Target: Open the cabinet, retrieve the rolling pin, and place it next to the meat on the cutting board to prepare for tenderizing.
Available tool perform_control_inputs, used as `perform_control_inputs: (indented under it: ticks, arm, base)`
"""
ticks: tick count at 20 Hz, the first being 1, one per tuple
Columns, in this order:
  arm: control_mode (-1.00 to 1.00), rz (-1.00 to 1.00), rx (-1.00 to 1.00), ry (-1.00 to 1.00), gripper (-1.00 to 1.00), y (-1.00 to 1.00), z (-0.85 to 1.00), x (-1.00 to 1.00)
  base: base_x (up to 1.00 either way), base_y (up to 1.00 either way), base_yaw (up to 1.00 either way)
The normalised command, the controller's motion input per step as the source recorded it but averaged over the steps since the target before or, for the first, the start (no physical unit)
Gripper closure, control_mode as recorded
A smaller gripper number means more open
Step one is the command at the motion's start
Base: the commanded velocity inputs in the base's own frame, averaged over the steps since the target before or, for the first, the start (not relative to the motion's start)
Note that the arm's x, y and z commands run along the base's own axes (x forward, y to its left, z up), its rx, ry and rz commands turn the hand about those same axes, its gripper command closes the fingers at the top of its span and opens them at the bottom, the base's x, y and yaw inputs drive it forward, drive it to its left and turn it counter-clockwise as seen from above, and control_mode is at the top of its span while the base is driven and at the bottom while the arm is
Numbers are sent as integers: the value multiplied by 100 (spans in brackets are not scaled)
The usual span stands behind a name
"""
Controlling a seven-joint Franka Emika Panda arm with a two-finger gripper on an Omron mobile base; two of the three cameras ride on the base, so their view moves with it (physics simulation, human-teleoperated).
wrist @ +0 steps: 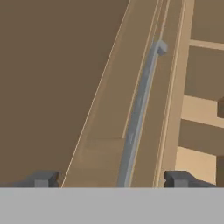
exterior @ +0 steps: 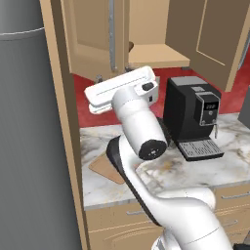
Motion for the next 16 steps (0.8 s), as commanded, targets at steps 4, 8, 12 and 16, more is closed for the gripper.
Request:
perform_control_inputs:
  ticks: [4,8,12,16]
  arm:
    - [-100,10,8,-19,-100,-8,0,-95]
    - [-100,6,11,-19,-100,-36,6,-65]
    - [-100,5,14,-18,-100,-66,14,-43]
    - [-100,6,17,-12,-100,-77,14,-31]
  base:
    - [0,0,0]
    - [0,0,0]
    - [0,0,0]
    - [0,0,0]
